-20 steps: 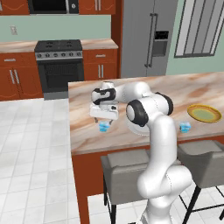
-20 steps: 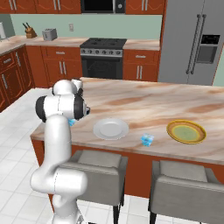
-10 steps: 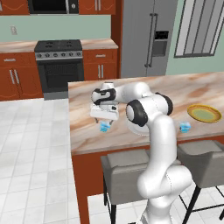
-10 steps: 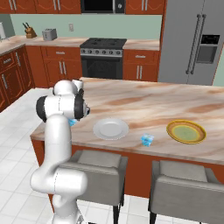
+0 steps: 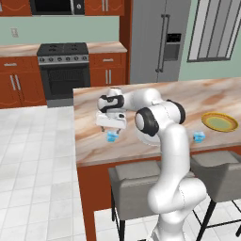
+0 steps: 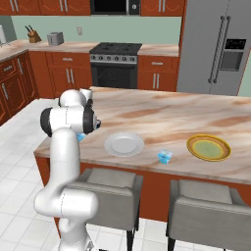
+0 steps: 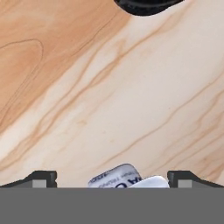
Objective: Place two yogurt containers on each plate.
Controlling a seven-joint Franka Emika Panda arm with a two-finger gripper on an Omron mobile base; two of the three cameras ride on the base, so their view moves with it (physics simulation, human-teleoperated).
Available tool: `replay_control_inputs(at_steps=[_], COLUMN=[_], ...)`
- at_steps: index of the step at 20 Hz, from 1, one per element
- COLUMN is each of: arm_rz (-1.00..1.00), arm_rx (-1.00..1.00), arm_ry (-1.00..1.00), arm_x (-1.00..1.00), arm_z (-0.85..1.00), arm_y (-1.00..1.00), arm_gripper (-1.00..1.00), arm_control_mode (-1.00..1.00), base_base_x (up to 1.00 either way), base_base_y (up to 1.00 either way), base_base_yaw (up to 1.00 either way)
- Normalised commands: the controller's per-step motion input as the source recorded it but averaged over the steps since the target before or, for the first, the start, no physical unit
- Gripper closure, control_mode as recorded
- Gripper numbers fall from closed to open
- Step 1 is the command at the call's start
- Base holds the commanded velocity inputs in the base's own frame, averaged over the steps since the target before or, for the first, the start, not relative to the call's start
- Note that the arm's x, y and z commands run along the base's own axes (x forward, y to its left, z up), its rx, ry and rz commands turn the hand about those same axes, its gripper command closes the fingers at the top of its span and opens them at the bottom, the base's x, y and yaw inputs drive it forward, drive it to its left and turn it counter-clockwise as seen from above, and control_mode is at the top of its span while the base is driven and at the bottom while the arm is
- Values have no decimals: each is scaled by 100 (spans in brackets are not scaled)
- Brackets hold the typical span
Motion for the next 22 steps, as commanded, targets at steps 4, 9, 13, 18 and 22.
replay_control_inputs(at_steps=[4,9,13,18,22], arm_rz=[0,0,1,5,7], arm_rx=[0,0,0,0,0], arm_ry=[0,0,0,0,0], arm_x=[-1,-8,-16,-18,-14], arm_z=[0,0,0,0,0], arm_y=[13,9,3,0,0], arm_gripper=[-100,-100,-100,-100,-100], arm_control_mode=[-100,-100,-100,-100,-100], base_base_x=[0,0,0,0,0], base_base_y=[0,0,0,0,0], base_base_yaw=[0,0,0,0,0])
